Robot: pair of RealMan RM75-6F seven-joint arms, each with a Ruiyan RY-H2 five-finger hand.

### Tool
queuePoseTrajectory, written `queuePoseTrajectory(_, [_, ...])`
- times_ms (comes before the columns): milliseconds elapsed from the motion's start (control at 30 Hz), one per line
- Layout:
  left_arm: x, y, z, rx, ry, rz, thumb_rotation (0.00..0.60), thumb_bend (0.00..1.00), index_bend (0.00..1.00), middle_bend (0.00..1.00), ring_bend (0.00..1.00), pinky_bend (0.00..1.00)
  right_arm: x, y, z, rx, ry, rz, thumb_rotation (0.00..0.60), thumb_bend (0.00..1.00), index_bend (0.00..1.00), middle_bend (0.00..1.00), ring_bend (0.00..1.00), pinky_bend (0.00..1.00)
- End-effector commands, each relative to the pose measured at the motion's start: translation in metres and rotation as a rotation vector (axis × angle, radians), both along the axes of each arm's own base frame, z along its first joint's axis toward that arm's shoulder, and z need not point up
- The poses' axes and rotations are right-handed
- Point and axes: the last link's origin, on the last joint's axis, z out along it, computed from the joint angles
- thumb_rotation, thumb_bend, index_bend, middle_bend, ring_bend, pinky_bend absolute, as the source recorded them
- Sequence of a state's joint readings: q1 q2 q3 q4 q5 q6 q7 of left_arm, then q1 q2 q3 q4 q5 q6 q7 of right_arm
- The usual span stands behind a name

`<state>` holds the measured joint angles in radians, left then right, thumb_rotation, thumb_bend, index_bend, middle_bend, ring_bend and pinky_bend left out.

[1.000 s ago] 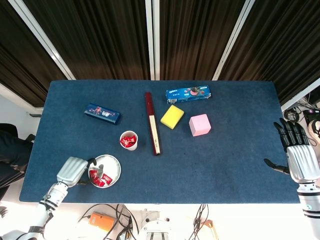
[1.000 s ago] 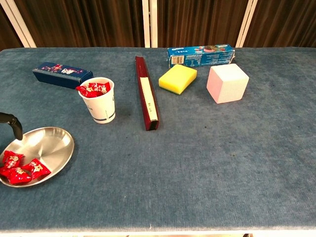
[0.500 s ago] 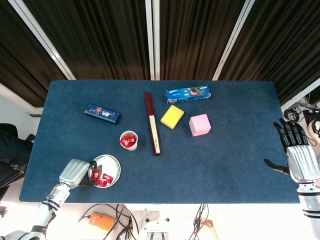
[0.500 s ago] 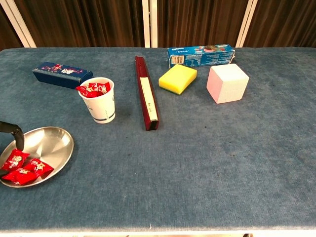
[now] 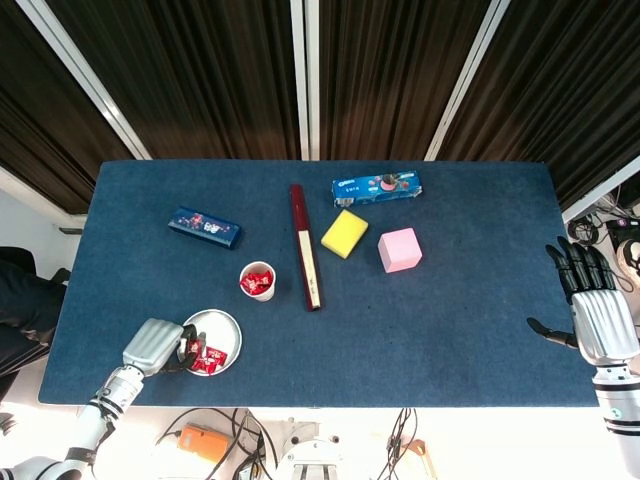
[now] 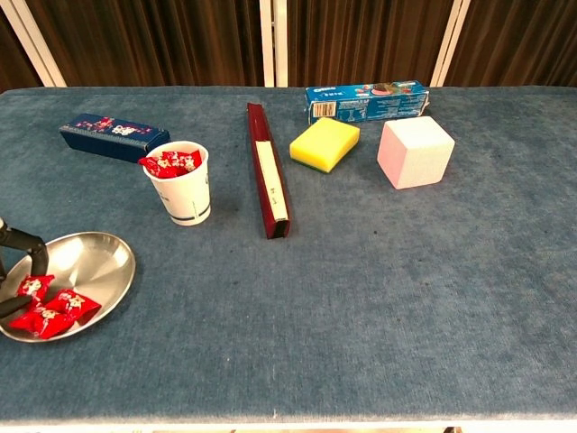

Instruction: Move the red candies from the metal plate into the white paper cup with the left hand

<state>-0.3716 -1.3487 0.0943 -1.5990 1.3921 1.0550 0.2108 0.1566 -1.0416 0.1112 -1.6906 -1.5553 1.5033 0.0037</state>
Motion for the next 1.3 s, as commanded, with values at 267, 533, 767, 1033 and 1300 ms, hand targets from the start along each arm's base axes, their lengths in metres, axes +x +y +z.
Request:
queuePoseTrajectory(267, [0.013, 0.010, 0.013, 0.045, -0.053, -0.031, 0.533, 0.41, 0.53, 0.97, 0.87, 0.74, -0.001, 0.000, 0.000, -0.002, -0.002, 0.000, 0.600, 0.16, 0.00, 0.06, 0.00, 0.02])
queuePoseTrajectory(533, [0.065, 0.056, 0.037, 0.170, -0.236, -0.135, 0.531, 0.40, 0.54, 0.97, 0.87, 0.74, -0.002, 0.001, 0.001, -0.004, -0.004, 0.002, 0.600, 0.16, 0.00, 0.06, 0.00, 0.02])
queuePoseTrajectory(767, [0.111, 0.103, 0.027, 0.131, -0.337, -0.170, 0.531, 0.40, 0.54, 0.97, 0.87, 0.74, -0.007, 0.004, 0.004, -0.015, -0.007, -0.011, 0.600, 0.16, 0.00, 0.06, 0.00, 0.02])
queuePoseTrajectory(1033, [0.124, 0.133, 0.009, 0.077, -0.290, -0.134, 0.528, 0.39, 0.53, 0.97, 0.87, 0.74, -0.011, 0.005, 0.006, -0.020, -0.011, -0.024, 0.600, 0.16, 0.00, 0.06, 0.00, 0.02])
queuePoseTrajectory(1300, [0.120, 0.137, -0.001, 0.050, -0.194, -0.112, 0.517, 0.36, 0.51, 0.97, 0.87, 0.74, -0.012, 0.003, 0.004, -0.014, -0.011, -0.028, 0.600, 0.16, 0.00, 0.06, 0.00, 0.02])
